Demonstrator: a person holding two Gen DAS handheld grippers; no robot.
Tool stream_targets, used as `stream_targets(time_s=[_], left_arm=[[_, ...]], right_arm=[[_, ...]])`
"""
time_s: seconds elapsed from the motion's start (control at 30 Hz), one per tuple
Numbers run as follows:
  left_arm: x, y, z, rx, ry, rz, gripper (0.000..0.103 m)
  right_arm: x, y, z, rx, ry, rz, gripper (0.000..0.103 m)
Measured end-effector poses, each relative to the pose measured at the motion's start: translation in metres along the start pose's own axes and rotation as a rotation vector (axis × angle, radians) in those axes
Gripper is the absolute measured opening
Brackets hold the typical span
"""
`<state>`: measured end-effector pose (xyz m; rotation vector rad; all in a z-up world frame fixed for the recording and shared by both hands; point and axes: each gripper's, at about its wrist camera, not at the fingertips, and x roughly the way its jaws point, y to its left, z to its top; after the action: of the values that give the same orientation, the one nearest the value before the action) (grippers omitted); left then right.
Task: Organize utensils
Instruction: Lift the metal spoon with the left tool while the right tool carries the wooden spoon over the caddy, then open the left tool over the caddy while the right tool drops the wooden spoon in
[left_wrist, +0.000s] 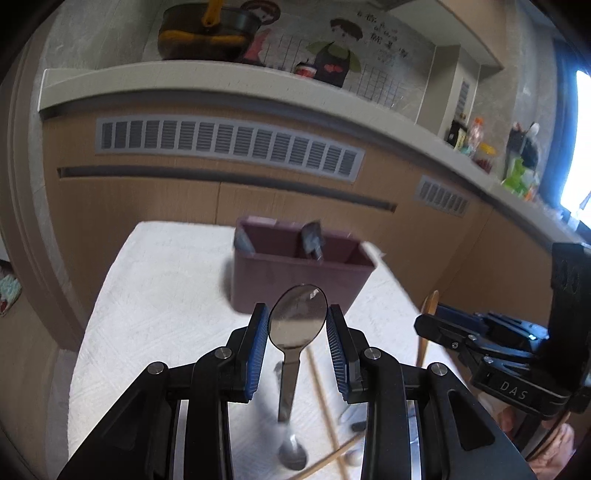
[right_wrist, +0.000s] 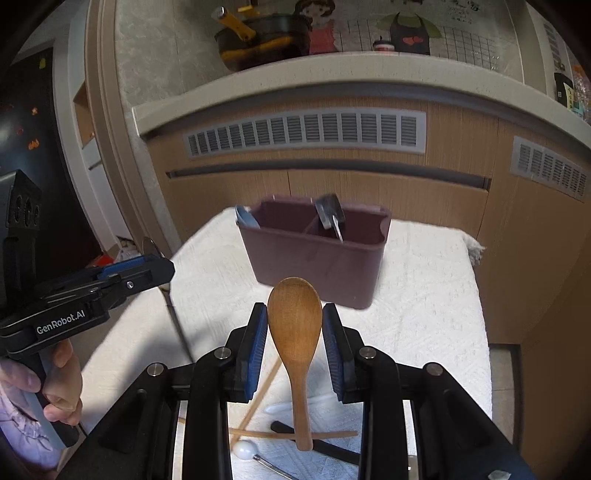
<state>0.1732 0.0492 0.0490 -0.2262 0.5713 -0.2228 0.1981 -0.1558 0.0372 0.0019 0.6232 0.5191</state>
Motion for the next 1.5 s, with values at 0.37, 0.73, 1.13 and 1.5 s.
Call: stream_targets(time_s=[0.37, 0.73, 1.13, 1.5], left_arm=[[-0.041, -0.034, 0.140, 0.138, -0.311, -0.047, 0.033], [0.048, -0.004, 0.157, 0.085, -0.219, -0.026, 0.033], [0.146, 0.025, 0.108, 0.028, 0.001, -0.020, 0.033], [0.142, 0.027, 0.068, 0.008, 0.074, -0.006, 0.054]], right_arm=[[-0.071, 0.002, 0.139, -0.077, -0.377, -0.089, 0.028], [0.012, -0.026, 0.159, -0.015, -0.305, -0.084, 0.028], [0.108, -0.052, 0.115, 0.030, -0.126, -0.091, 0.028], [0.124, -0.061, 0.076, 0.050, 0.025, -0.116, 0.041]])
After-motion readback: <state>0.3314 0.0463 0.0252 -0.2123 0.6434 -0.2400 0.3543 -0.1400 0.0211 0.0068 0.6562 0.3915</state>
